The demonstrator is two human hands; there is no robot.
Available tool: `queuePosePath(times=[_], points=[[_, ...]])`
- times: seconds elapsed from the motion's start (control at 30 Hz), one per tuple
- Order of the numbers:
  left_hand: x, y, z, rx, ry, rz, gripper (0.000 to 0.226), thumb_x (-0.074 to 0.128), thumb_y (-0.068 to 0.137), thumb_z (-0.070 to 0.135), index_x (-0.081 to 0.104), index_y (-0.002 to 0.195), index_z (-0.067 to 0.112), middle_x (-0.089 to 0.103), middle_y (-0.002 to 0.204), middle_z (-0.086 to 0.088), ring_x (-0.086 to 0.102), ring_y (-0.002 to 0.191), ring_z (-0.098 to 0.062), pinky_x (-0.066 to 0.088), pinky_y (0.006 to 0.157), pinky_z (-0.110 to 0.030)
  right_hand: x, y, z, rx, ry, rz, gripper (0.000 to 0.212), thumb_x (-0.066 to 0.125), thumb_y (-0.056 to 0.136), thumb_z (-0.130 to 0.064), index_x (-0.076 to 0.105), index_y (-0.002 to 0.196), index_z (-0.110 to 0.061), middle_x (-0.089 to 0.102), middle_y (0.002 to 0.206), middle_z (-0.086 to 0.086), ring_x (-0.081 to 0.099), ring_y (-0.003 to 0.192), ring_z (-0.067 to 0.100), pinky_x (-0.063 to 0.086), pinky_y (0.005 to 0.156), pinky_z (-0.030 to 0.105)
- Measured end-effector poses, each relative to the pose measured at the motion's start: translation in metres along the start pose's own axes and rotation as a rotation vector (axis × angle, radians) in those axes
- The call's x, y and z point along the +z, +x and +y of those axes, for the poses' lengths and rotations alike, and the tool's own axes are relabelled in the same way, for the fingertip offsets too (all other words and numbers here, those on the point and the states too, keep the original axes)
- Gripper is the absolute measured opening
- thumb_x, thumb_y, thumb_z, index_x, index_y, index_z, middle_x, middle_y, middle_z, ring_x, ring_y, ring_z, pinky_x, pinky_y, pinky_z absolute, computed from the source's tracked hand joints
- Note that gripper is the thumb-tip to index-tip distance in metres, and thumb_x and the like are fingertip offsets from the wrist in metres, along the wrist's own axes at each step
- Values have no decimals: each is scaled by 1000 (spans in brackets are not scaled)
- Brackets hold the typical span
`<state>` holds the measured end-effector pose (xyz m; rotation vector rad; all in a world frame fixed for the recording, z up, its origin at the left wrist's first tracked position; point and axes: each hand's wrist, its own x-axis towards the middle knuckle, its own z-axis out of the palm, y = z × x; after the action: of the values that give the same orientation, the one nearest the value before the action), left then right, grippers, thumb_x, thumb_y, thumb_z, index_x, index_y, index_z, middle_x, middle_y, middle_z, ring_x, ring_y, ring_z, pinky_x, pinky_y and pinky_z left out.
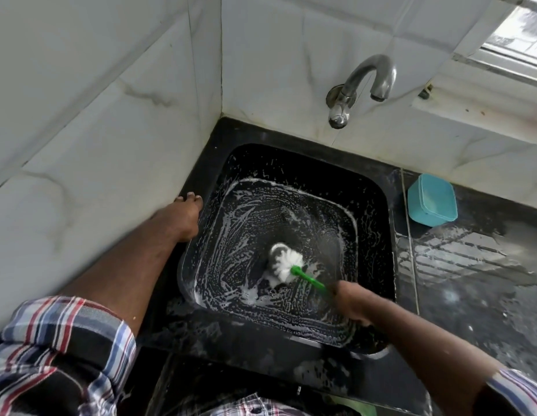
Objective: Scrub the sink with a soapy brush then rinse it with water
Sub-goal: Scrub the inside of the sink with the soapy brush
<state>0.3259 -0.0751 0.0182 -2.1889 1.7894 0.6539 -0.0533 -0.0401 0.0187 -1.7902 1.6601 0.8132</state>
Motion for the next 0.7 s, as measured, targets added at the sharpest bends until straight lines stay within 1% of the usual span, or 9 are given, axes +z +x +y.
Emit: queuePosePath(times=[0.07, 0.2, 0.3, 0.37, 0.4, 0.5, 0.53, 0.6, 0.7], points=[[0, -2, 1, -2, -2, 5, 81, 48, 93, 2, 4, 158, 19, -4, 166, -3, 10, 152, -27, 23, 120, -48, -7, 21, -8, 57, -15, 83, 27, 49, 94, -13, 62, 118, -9, 69, 110, 9, 67, 89, 20, 53, 67, 25], [0, -2, 0, 4, 4, 15, 79, 48, 94, 5, 5, 158, 18, -2, 166, -4, 11, 151, -28, 23, 120, -47, 17, 26, -45, -61, 97, 53, 34, 40, 97, -10, 52, 129, -8, 65, 111, 11, 64, 83, 21, 52, 64, 27], [0, -1, 0, 5, 7, 17, 78, 47, 94, 5, 5, 159, 18, -2, 166, -3, 11, 152, -27, 22, 121, -47, 8, 3, 0, -42, -68, -5, 34, 41, 97, -19, 56, 126, -13, 68, 114, 9, 67, 98, 24, 49, 71, 27], [0, -2, 1, 0, 0, 15, 78, 47, 94, 4, 5, 159, 18, -3, 166, -3, 11, 152, -27, 22, 121, -46, -6, 11, 19, 25, -115, 55, 33, 42, 97, -20, 58, 125, -12, 67, 119, 11, 66, 106, 26, 51, 81, 29], [1, -2, 1, -1, -2, 20, 78, 47, 94, 4, 5, 159, 18, -3, 166, -3, 11, 152, -27, 22, 121, -46, -10, 18, 12, 36, -86, 90, 33, 44, 96, -18, 58, 124, -10, 67, 119, 12, 66, 104, 27, 51, 80, 30], [0, -3, 2, -2, -2, 17, 79, 47, 94, 3, 5, 159, 19, -3, 166, -2, 10, 152, -26, 21, 121, -46, 6, 34, -42, -36, 77, 69, 35, 42, 96, -11, 51, 130, -10, 65, 113, 11, 63, 82, 19, 52, 62, 26], [0, -4, 1, -4, -8, 17, 80, 48, 93, 3, 5, 159, 20, -3, 166, -2, 11, 152, -26, 22, 121, -46, 15, 32, -54, -71, 101, 54, 38, 39, 97, -11, 49, 133, -11, 64, 112, 11, 63, 82, 18, 54, 63, 26], [0, -3, 1, -9, -11, 19, 81, 49, 93, 3, 5, 159, 20, -3, 166, -1, 11, 152, -25, 22, 121, -46, 19, 17, -47, -111, 41, 27, 42, 36, 95, -12, 48, 135, -14, 65, 113, 10, 64, 86, 21, 55, 71, 29], [0, -4, 1, 3, -2, 11, 80, 49, 93, 3, 5, 158, 20, -2, 166, -2, 11, 152, -26, 23, 120, -48, -3, 6, 3, -74, -207, -28, 36, 41, 96, -18, 55, 129, -12, 67, 116, 9, 67, 100, 25, 54, 80, 30]])
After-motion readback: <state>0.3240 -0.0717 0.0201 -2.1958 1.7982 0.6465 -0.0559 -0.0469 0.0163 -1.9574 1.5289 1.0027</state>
